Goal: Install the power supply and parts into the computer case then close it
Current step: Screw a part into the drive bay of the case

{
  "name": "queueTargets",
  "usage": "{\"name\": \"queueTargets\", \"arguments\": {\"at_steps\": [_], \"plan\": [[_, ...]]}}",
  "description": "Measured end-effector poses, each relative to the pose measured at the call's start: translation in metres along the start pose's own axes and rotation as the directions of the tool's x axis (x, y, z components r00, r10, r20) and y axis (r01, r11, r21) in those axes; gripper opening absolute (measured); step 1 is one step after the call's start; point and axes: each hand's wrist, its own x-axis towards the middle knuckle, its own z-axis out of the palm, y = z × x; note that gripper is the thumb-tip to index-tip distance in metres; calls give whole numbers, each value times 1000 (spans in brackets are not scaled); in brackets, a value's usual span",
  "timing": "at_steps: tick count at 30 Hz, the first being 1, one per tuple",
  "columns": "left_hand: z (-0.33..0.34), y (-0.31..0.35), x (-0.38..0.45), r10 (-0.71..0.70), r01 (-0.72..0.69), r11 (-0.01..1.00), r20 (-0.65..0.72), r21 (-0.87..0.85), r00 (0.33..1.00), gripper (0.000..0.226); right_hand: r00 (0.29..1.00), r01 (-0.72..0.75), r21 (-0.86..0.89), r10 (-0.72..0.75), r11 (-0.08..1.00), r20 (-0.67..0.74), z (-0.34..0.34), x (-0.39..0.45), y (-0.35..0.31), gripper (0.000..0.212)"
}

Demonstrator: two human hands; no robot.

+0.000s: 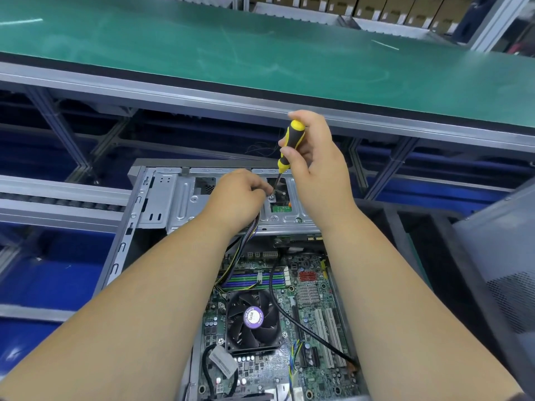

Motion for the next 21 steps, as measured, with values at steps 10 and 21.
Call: {"name": "queueTargets", "arguments": {"at_steps": [10,21], "plan": [[0,1,-1,5,-5,1000,1,27,1000,31,1000,6,28,-6,1000,10,0,0,1,42],[0,2,0,-2,1,999,7,54,1000,27,971,-239,331,219,913,95,15,21,-9,28]]}}
